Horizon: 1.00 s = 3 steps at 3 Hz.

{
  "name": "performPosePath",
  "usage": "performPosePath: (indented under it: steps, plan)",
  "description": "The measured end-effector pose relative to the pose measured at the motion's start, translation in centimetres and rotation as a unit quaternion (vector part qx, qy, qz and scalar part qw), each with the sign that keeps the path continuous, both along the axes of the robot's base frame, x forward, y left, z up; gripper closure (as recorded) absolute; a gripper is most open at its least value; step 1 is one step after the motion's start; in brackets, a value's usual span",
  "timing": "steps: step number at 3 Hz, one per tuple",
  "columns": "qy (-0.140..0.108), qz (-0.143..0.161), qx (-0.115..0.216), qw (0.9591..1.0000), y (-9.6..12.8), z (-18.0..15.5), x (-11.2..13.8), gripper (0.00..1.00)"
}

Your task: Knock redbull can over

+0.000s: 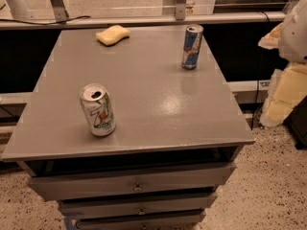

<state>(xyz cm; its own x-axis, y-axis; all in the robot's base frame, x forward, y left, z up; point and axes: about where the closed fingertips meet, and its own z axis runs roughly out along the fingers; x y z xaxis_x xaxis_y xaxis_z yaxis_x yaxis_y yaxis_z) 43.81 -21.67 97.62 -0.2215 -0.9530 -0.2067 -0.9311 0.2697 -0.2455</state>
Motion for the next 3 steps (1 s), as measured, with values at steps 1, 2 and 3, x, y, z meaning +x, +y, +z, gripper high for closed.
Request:
performPosePath:
  steps: [1,2,3]
  plan:
    - [0.0,0.0,0.0,1.0,0.0,0.0,0.0,0.0]
    - [-0.023,-0.019,0.034,0.999,0.0,-0.4,2.5,0.0]
    - [-0.062,-0.05,0.092,0.9925,0.0,-1.6,8.9,0.0]
